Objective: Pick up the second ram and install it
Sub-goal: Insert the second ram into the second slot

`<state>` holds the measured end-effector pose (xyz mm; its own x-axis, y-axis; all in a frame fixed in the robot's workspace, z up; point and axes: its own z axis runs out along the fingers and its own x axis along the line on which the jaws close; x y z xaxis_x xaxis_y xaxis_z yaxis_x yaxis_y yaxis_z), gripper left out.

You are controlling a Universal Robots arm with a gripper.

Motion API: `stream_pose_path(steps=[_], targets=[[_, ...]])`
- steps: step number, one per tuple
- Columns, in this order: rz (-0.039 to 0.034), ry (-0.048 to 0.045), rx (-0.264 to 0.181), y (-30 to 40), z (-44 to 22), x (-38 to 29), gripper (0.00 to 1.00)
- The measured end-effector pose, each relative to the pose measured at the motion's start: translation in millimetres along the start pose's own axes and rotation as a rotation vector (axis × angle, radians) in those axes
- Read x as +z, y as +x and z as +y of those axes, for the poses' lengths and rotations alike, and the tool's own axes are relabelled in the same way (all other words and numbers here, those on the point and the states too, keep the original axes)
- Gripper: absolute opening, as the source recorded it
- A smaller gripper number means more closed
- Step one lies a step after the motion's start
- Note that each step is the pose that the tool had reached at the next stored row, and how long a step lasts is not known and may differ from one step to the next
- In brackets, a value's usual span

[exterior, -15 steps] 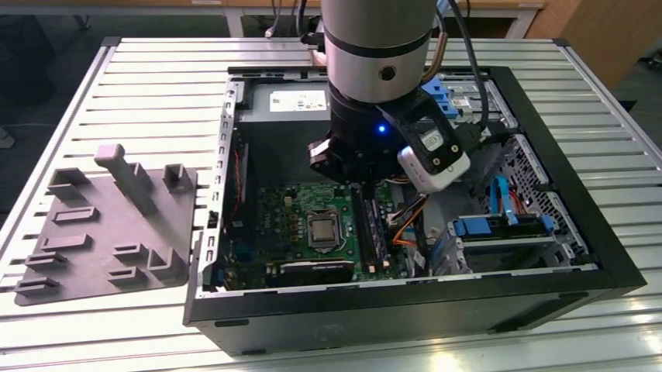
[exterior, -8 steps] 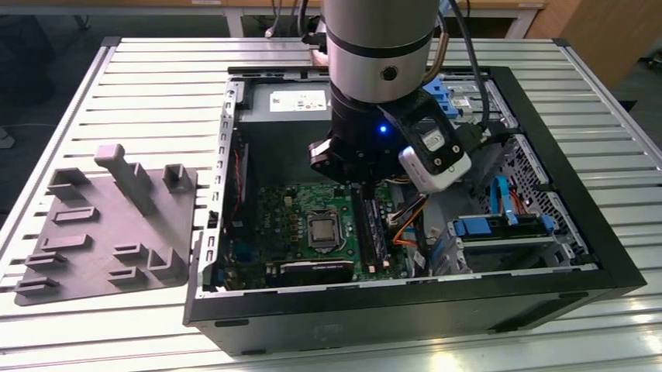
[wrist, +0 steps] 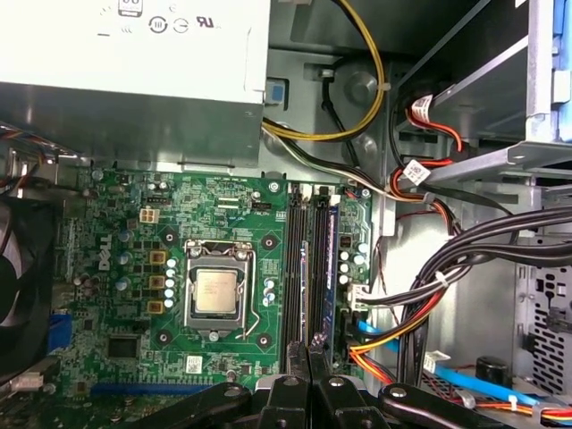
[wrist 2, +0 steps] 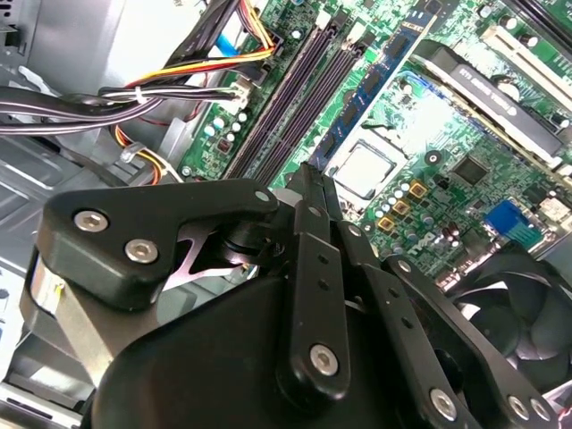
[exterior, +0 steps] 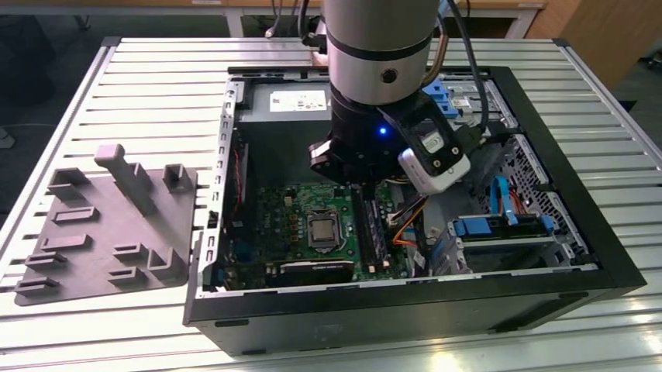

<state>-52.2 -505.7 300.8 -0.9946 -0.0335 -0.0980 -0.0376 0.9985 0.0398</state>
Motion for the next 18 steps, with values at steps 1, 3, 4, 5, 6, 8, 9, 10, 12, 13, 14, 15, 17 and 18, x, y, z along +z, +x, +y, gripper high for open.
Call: stream_pose_path(steps=[1,3,4,5,6,8,9,10,12,13,14,15,17,18], targets=[[0.0000,0.0000,0.000,0.1,0.0,0.4,0.11],[0.0000,0.0000,0.000,0.2,0.0,1.2,0.11],[0.0000,0.0000,0.000,0.2,0.0,1.6,0.11],[0.0000,0.0001,0.000,0.2,-0.1,1.9,0.11],[0.0001,0.0002,0.000,0.3,-0.1,2.2,0.11],[0.0001,0.0001,0.000,0.3,-0.1,2.7,0.11],[0.0000,0.0000,0.000,0.3,-0.1,3.0,0.11],[-0.0001,-0.0001,0.000,0.3,-0.1,3.3,0.11],[0.0000,0.0001,0.000,0.4,-0.1,3.8,0.11],[0.0001,0.0002,0.000,0.4,-0.2,3.9,0.11],[0.0000,0.0001,0.000,0.4,-0.1,4.1,0.11],[0.0000,0.0001,0.000,0.5,-0.2,4.3,0.11],[0.0000,0.0000,0.000,0.5,-0.2,4.6,0.11],[0.0000,-0.0001,0.000,0.5,-0.2,4.9,0.11]])
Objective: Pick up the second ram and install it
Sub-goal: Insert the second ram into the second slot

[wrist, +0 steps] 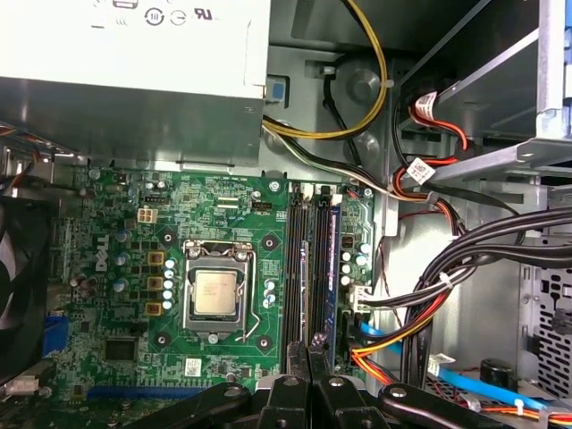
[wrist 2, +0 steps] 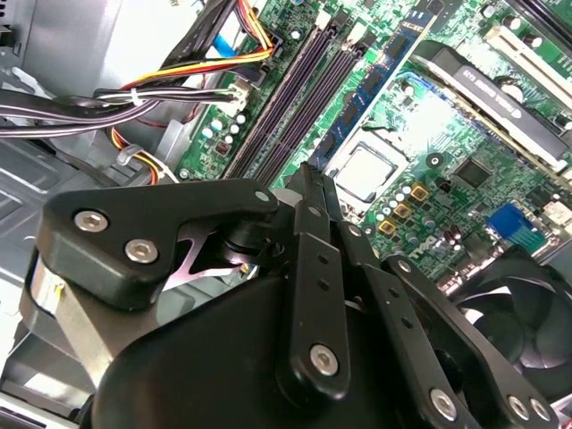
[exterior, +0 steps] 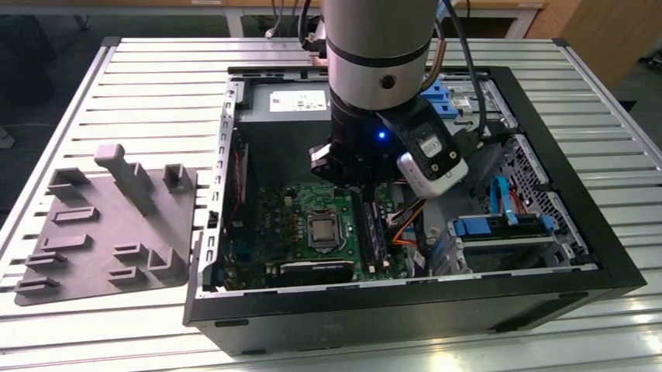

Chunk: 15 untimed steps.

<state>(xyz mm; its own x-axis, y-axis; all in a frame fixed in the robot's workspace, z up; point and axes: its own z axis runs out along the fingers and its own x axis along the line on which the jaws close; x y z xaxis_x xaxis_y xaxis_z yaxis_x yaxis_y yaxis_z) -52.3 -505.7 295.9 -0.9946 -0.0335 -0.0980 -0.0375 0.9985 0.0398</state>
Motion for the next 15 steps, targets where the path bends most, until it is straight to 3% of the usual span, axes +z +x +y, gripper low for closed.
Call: stream_pose_path(steps=[15], targets=[[0.0001,0.0002,0.000,0.5,0.0,4.6,0.11]])
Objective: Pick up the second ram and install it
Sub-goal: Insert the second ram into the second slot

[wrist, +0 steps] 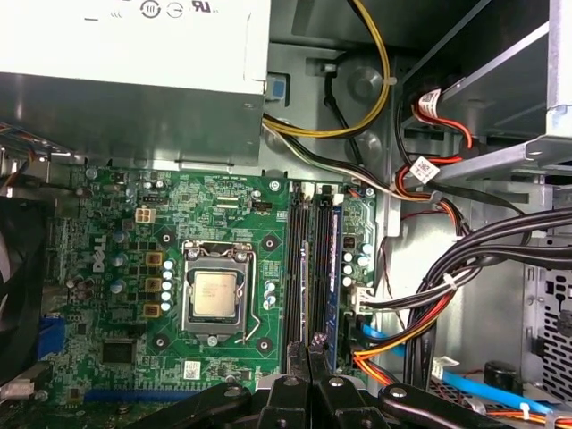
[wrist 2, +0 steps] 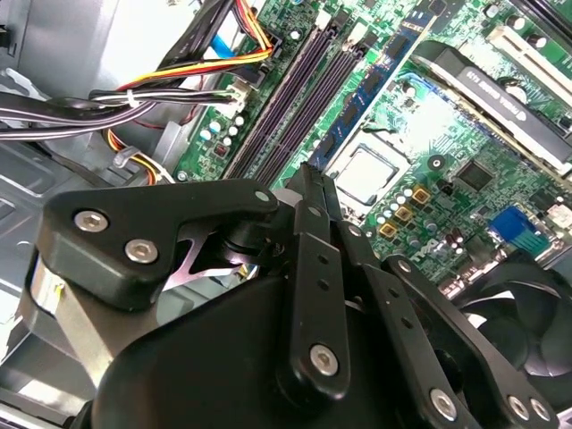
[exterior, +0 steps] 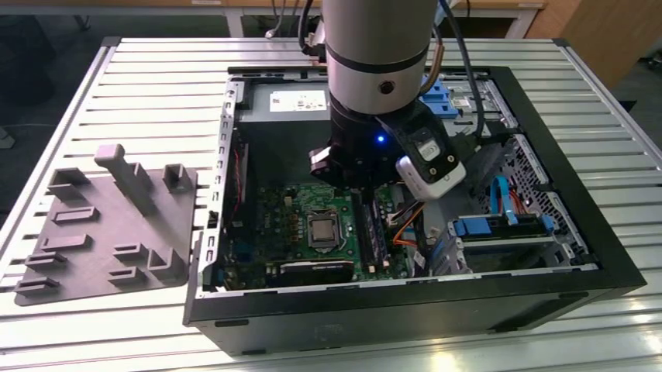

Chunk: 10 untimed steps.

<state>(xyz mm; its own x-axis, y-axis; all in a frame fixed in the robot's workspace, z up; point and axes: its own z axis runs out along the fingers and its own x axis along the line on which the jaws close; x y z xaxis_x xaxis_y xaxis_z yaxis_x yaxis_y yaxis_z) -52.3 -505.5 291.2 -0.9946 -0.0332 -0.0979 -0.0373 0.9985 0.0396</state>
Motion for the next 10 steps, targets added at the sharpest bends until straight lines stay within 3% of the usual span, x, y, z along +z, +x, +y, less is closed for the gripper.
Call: stream_pose_path(steps=[10], targets=[[-0.0001,-0.0016,0.000,0.4,0.7,6.9,0.11]])
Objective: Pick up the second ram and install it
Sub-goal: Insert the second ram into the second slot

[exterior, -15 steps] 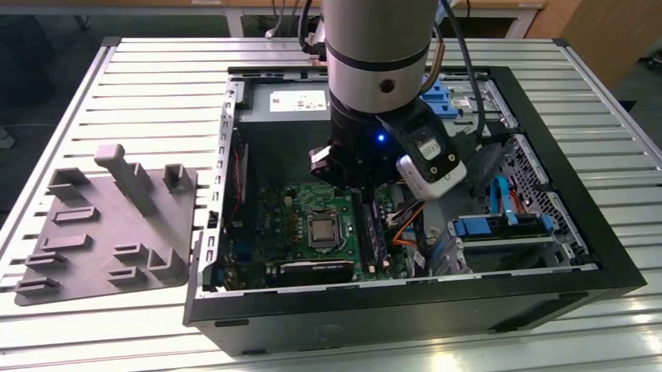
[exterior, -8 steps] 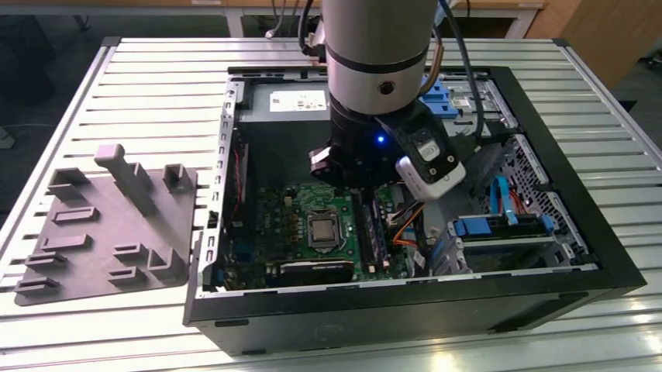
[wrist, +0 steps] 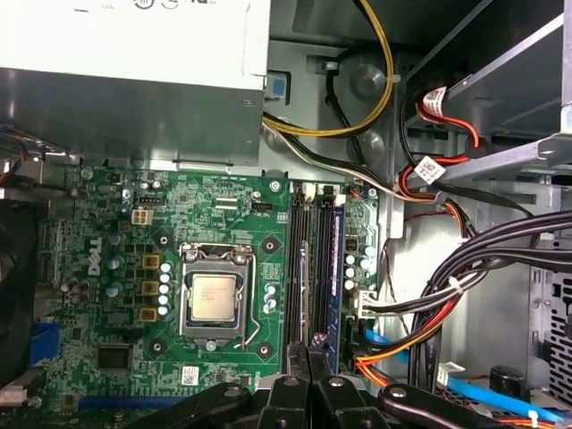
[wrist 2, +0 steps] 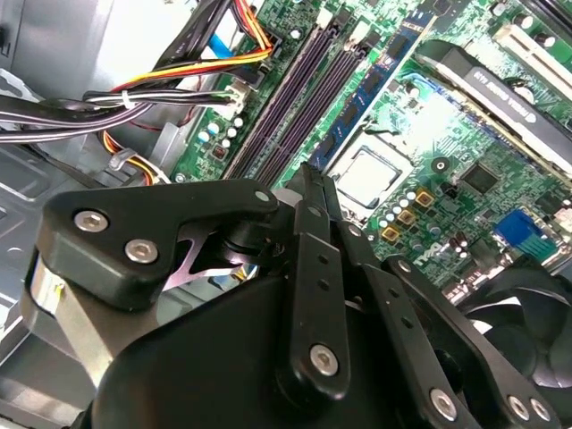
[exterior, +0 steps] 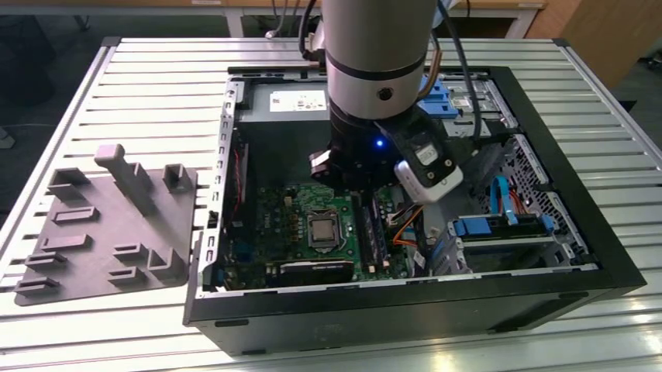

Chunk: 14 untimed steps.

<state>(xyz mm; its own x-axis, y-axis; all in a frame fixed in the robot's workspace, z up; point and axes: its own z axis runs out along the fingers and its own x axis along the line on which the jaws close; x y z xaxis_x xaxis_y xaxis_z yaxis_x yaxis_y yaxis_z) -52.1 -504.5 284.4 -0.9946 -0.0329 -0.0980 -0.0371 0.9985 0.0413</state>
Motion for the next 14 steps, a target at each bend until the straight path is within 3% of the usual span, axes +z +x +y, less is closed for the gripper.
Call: stream_pose_path(steps=[14], targets=[[-0.0012,0.0026,0.028,0.8,3.6,9.9,0.11]])
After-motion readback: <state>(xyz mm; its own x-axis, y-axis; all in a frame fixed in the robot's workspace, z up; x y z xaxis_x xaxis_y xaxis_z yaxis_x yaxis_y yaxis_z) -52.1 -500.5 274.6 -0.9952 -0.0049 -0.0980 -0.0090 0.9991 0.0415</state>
